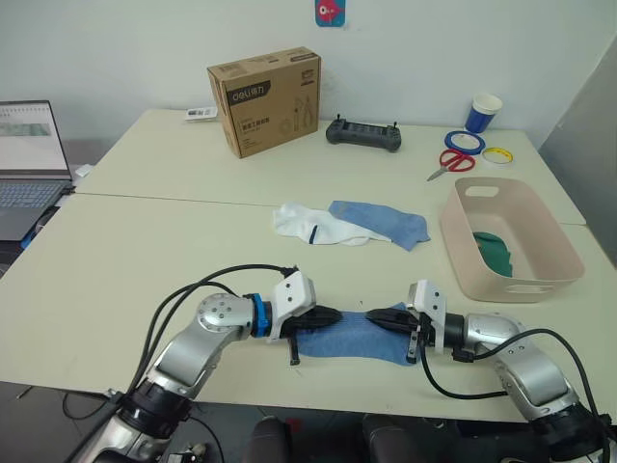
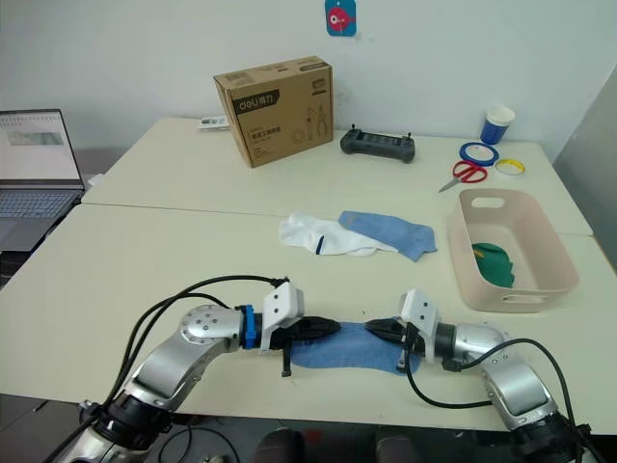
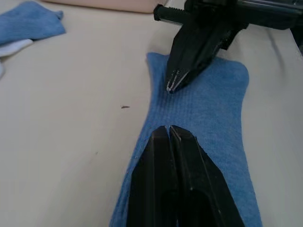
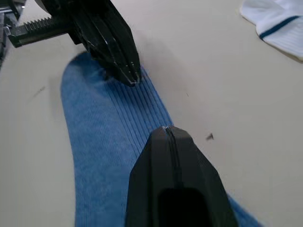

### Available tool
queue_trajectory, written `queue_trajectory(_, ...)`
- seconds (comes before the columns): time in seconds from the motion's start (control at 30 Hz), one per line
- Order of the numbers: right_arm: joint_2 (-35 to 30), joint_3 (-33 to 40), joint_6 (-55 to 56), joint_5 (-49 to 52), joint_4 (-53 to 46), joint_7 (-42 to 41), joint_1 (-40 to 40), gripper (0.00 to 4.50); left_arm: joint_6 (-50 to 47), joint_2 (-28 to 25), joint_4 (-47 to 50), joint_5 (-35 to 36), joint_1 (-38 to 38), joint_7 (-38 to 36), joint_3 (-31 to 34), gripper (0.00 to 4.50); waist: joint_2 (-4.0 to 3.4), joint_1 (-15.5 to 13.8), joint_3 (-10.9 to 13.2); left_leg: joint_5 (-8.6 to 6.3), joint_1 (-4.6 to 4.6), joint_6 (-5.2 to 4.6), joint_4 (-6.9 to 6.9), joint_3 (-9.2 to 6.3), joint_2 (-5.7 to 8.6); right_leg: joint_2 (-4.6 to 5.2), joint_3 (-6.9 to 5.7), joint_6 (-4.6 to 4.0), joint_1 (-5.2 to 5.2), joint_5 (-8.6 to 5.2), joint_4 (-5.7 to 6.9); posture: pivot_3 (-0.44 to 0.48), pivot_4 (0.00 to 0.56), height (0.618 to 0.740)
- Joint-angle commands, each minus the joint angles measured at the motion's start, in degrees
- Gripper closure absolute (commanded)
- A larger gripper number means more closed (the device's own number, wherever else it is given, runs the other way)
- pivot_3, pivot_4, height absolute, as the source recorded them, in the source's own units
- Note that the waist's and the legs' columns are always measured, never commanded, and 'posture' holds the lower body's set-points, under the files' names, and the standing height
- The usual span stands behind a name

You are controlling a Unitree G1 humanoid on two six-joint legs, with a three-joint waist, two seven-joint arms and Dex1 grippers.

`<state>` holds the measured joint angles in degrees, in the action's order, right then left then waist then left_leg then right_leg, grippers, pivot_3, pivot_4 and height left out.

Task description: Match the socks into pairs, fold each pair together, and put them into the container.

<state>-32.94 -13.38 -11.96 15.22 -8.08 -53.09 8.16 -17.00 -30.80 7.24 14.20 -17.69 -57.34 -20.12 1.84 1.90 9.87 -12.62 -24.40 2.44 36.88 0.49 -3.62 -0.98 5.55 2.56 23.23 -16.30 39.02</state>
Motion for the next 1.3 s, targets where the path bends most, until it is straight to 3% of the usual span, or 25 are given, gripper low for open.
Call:
queue_trajectory(0.03,0.0,-0.5,2.9,-2.0,2.0,-0.9,-0.6,4.46,0.3,0.4,-0.8,-1.3,-0.8,-1.9,-1.7,4.5,-0.01,0.0,0.0,0.0,0.01,0.0,0.01,0.0,0.0,0.0,0.01,0.0,0.0,0.0,0.03,0.0,0.15,0.74)
queue_trajectory(0.37,-4.1,4.0,5.5,-2.8,3.3,-0.8,-7.3,4.46,5.8,-5.3,-5.7,-5.8,1.1,-3.5,0.6,4.5,-0.02,-0.1,-0.1,0.0,0.4,0.0,0.02,0.0,0.02,0.04,0.01,0.01,-0.44,-0.02,-0.02,0.0,0.15,0.74)
queue_trajectory(0.5,-5.4,6.6,6.0,-2.5,2.2,-0.3,-10.9,4.46,6.7,-7.5,-4.9,-4.5,3.2,-4.0,2.8,4.5,-0.03,0.0,-0.1,-0.01,0.92,-0.01,-0.07,-0.01,0.0,0.05,0.0,-0.48,-0.92,-0.32,-0.05,0.0,0.15,0.74)
queue_trajectory(0.73,-7.4,12.6,7.3,0.3,1.6,-0.7,-16.5,4.46,6.7,-9.0,-1.3,-2.2,6.7,-4.0,6.9,4.5,0.0,-0.1,-0.2,-0.02,1.07,-0.01,-0.15,0.06,-0.01,0.1,0.03,-0.52,-1.04,-0.39,-0.05,0.0,0.15,0.74)
queue_trajectory(0.9,-6.9,16.3,0.8,8.4,-5.2,-1.2,-16.3,4.46,7.4,-8.2,-0.4,-1.0,7.1,-3.2,8.9,4.5,-0.01,0.0,-0.1,-0.02,1.06,-0.01,-0.15,0.09,-0.02,0.11,0.06,-0.52,-1.01,-0.39,-0.04,0.0,0.15,0.74)
queue_trajectory(1.0,-6.2,19.2,-6.2,14.7,-11.4,1.9,-13.5,4.46,4.5,-7.0,2.1,4.5,7.9,-0.7,14.8,4.5,-0.05,0.3,0.0,-0.02,1.06,-0.01,-0.2,0.09,-0.05,0.09,0.07,-0.52,-0.96,-0.39,-0.01,0.0,0.15,0.74)
queue_trajectory(1.13,-2.0,18.6,-6.2,11.9,-10.0,8.1,-7.3,4.46,2.7,-4.1,1.0,7.0,6.6,4.5,20.1,4.5,-0.05,0.4,0.0,-0.02,1.04,-0.01,-0.2,0.0,-0.06,0.07,0.0,-0.49,-0.96,-0.36,0.02,0.0,0.15,0.74)
queue_trajectory(1.27,6.8,12.7,0.0,1.0,-1.1,17.8,2.2,3.23,3.9,4.7,-3.9,7.0,1.7,15.7,24.9,3.36,-0.02,0.3,0.0,-0.02,1.02,-0.01,-0.18,0.01,-0.02,0.07,-0.01,-0.44,-0.96,-0.33,-0.03,0.0,0.15,0.74)
queue_trajectory(1.3,8.3,12.2,1.4,-1.0,1.0,19.5,3.5,2.88,4.8,6.2,-4.9,6.1,1.0,17.3,25.2,3.03,-0.02,0.3,0.0,-0.02,0.98,-0.01,-0.17,0.01,0.0,0.07,-0.01,-0.1,-0.93,-0.14,-0.03,0.0,0.15,0.74)
